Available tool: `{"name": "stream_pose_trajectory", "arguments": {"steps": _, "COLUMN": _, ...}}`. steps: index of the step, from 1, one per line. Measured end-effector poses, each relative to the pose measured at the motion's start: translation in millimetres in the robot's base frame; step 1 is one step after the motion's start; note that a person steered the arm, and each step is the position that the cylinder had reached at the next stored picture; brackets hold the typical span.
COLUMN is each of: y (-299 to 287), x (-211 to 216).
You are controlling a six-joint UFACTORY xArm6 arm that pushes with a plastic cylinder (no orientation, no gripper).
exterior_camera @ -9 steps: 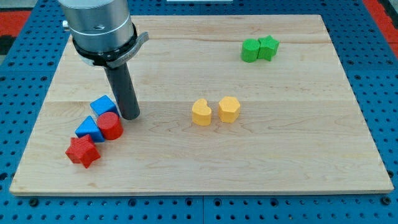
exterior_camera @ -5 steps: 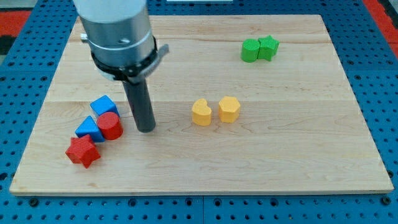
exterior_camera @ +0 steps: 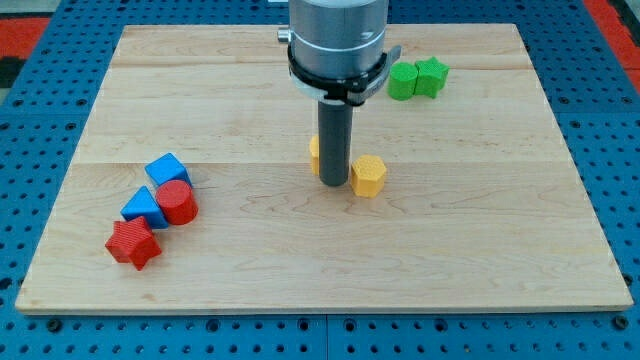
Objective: Push the yellow heart towards the top left
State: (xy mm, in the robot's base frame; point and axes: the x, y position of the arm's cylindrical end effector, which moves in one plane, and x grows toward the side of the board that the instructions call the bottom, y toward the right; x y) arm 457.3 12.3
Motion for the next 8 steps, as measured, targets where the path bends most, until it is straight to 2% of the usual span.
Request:
{"name": "stream_pose_trajectory", "arguments": {"steps": 2, "y": -2.3, "x": -83.8}}
{"name": "stream_pose_trajectory", "arguments": {"steps": 3, "y": -29.0, "x": -116.2}}
{"name": "stream_pose_trajectory", "arguments": {"steps": 4, "y": -42.1, "x": -108.9}}
{"name": "stream_pose_trajectory", "arguments": {"steps": 5, "y": -42.1, "x": -83.9}}
{"name": "stream_pose_trajectory", "arguments": {"steps": 7, "y": -114.9, "x": -102.6}}
{"name": "stream_pose_trajectory", "arguments": {"steps": 8, "y": -100.7, "x": -109.9}}
